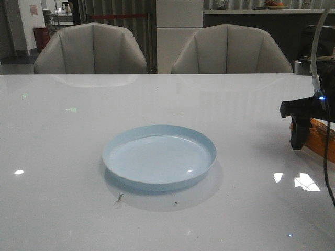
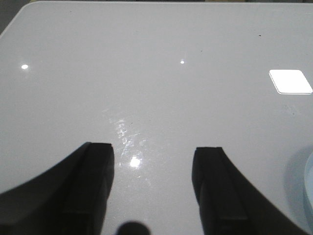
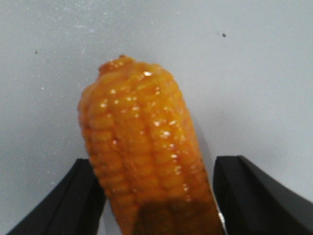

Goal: Place corn on plate with both arms
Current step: 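Lower the right gripper over the orange corn cob and grasp it, then carry the corn with the right gripper over the plate and lower it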

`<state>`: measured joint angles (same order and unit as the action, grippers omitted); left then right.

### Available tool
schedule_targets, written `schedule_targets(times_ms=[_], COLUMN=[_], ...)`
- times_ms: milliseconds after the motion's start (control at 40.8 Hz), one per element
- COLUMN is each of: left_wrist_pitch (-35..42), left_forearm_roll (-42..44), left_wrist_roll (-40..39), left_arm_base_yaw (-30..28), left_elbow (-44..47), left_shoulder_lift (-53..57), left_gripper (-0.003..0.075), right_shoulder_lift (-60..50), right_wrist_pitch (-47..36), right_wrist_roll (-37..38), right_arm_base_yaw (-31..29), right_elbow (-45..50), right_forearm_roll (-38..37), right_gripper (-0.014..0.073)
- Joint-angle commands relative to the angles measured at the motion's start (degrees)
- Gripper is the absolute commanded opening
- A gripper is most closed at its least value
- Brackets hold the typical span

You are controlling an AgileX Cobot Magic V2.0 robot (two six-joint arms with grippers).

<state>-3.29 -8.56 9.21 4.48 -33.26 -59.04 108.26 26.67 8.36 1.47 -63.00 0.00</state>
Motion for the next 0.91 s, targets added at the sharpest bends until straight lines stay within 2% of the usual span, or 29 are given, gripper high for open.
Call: schedule_targets(times_ms=[0,49,196,270,588,882], left_wrist_pitch=[4.3,4.3,4.3,4.3,4.3,4.3], left_forearm_roll=[-0.5,-0.5,-0.5,-0.5,-0.5,-0.5], left_wrist_roll=[-0.1,-0.1,-0.1,-0.1,-0.1,-0.1], left_arm_base_yaw=[0.0,0.0,0.0,0.0,0.0,0.0], left_elbow=[-1.5,-1.5,-1.5,-1.5,-1.5,-1.5], left_shoulder_lift=[1.1,1.1,1.1,1.1,1.1,1.1], left_gripper=[0.0430,0.0430,0.0430,0.0430,0.0430,0.0430], right_shoulder_lift=[-0.6,-0.6,-0.7,-0.7,-4.7,-5.5], right_wrist_pitch=[3.8,3.7,4.0,5.8,13.7,19.8], right_wrist_roll=[0.1,0.1,0.1,0.1,-7.2,-13.6], right_arm_base_yaw=[-0.4,-0.4,-0.4,-0.4,2.1,12.1], right_elbow=[0.0,0.0,-1.2,-3.0,-16.6,-28.0], right_forearm_roll=[0.6,0.6,0.6,0.6,0.6,0.7], right_gripper=[0.0545,0.0486,0.0221,0.0149,0.0141,0.0141])
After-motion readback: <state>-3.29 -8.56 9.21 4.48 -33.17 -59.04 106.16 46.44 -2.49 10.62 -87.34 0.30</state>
